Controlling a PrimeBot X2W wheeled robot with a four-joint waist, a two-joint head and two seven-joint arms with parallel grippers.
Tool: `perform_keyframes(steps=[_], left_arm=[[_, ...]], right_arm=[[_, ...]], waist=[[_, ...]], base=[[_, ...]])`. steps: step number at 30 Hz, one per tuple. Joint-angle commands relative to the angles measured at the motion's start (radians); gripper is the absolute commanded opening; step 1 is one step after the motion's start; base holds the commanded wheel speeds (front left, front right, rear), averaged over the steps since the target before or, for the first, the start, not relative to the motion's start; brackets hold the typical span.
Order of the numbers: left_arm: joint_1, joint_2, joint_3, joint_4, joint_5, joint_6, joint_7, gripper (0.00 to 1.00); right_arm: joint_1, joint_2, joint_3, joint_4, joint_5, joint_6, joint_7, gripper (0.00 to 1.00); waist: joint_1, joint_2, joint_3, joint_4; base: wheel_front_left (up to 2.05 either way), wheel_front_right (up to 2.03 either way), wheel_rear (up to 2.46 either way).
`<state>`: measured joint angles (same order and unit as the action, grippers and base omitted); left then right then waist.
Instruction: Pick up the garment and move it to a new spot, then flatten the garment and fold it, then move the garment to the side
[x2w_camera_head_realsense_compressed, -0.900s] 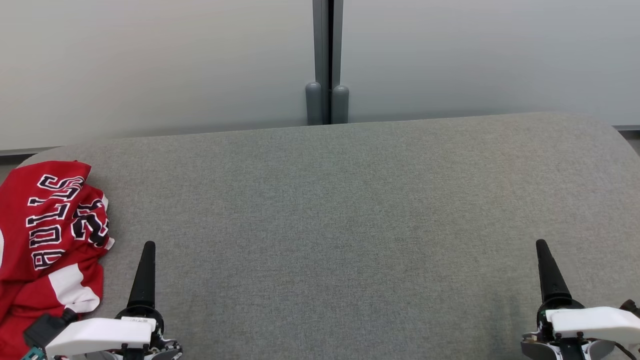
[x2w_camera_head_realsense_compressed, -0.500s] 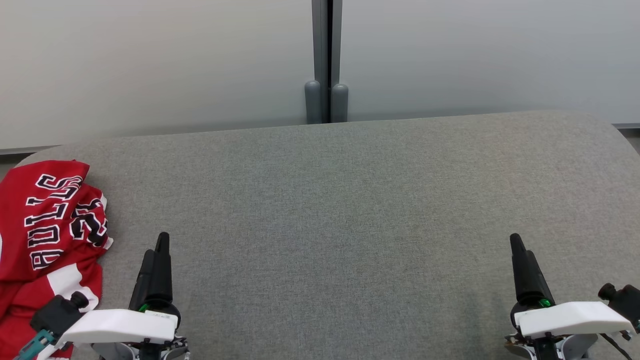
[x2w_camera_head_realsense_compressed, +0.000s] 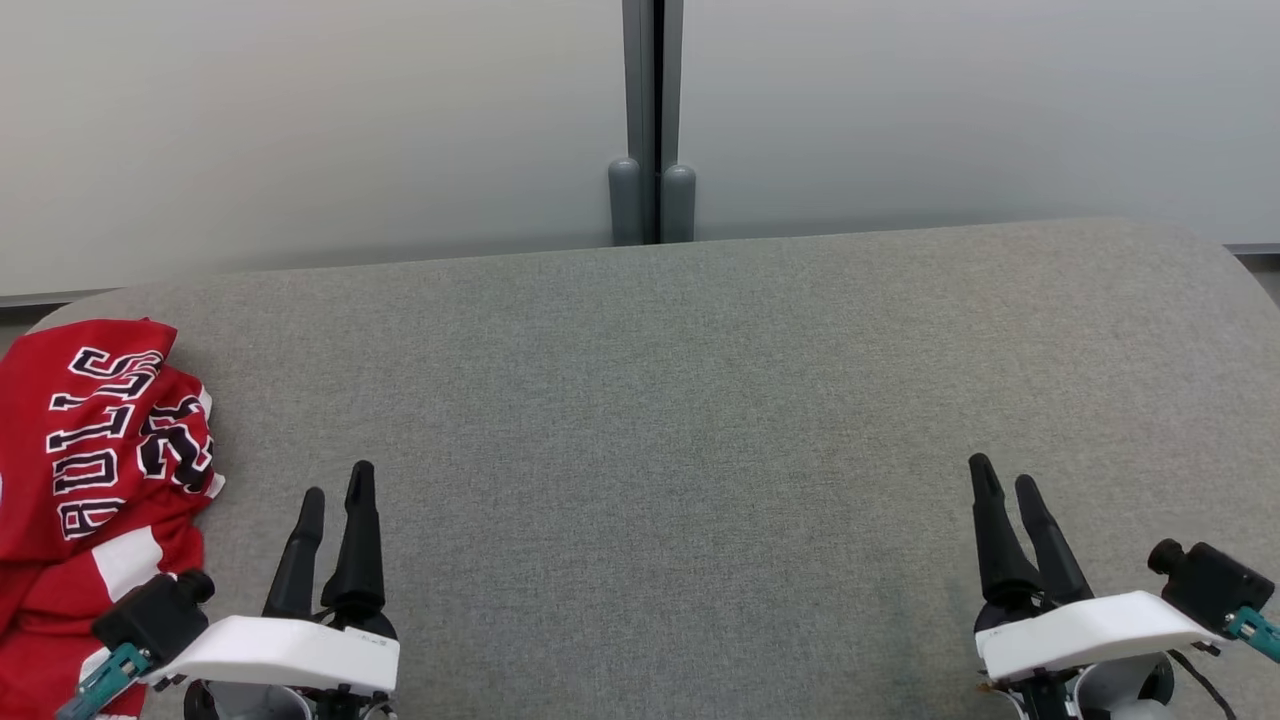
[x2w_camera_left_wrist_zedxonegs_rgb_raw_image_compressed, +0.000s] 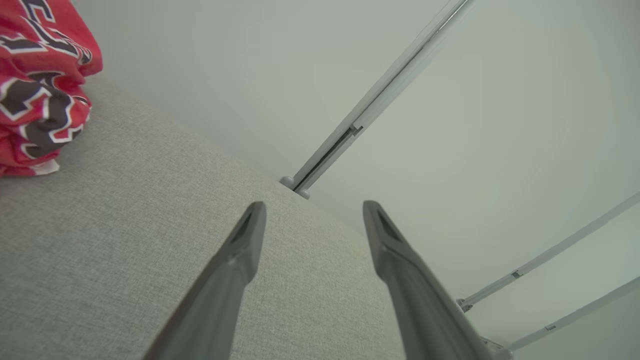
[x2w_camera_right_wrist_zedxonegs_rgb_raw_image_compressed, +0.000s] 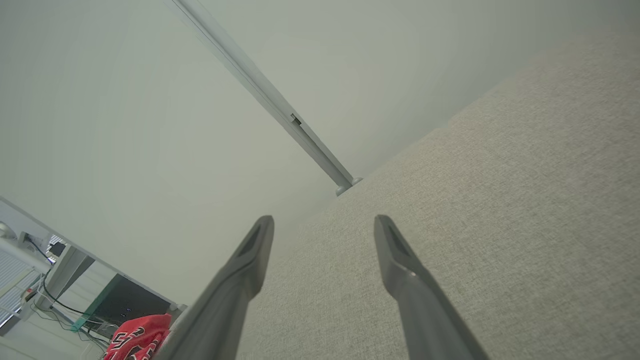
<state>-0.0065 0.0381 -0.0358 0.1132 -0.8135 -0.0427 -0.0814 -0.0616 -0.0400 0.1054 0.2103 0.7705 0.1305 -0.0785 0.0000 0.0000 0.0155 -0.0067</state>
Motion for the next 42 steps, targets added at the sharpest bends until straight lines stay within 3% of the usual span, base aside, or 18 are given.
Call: perform_keyframes(steps=[1, 21, 35, 42], left_arm=[[-0.006, 0.007, -0.008, -0.021, 0.042, 0.003, -0.01, 1.0], [0.017, 0.009, -0.062, -0.052, 0.278, 0.01, -0.065, 1.0], [0.032, 0.011, -0.056, -0.065, 0.356, 0.045, -0.1, 1.0], [0.035, 0.011, -0.057, -0.049, 0.4, 0.041, -0.116, 1.0]], right_arm=[[-0.02, -0.01, 0.011, -0.019, -0.039, 0.0, -0.013, 1.0], [-0.022, -0.012, 0.076, -0.032, -0.263, 0.0, -0.069, 1.0], [-0.01, -0.01, 0.044, -0.028, -0.387, 0.0, -0.104, 1.0], [-0.009, -0.01, 0.021, -0.028, -0.43, 0.0, -0.12, 1.0]], waist=[[0.0, 0.0, -0.001, 0.0], [0.0, 0.0, -0.001, -0.005], [0.0, 0.0, 0.001, -0.002], [0.0, 0.0, 0.003, -0.004]], base=[[0.0, 0.0, 0.0], [0.0, 0.0, 0.0], [0.0, 0.0, 0.0], [0.0, 0.0, 0.0]])
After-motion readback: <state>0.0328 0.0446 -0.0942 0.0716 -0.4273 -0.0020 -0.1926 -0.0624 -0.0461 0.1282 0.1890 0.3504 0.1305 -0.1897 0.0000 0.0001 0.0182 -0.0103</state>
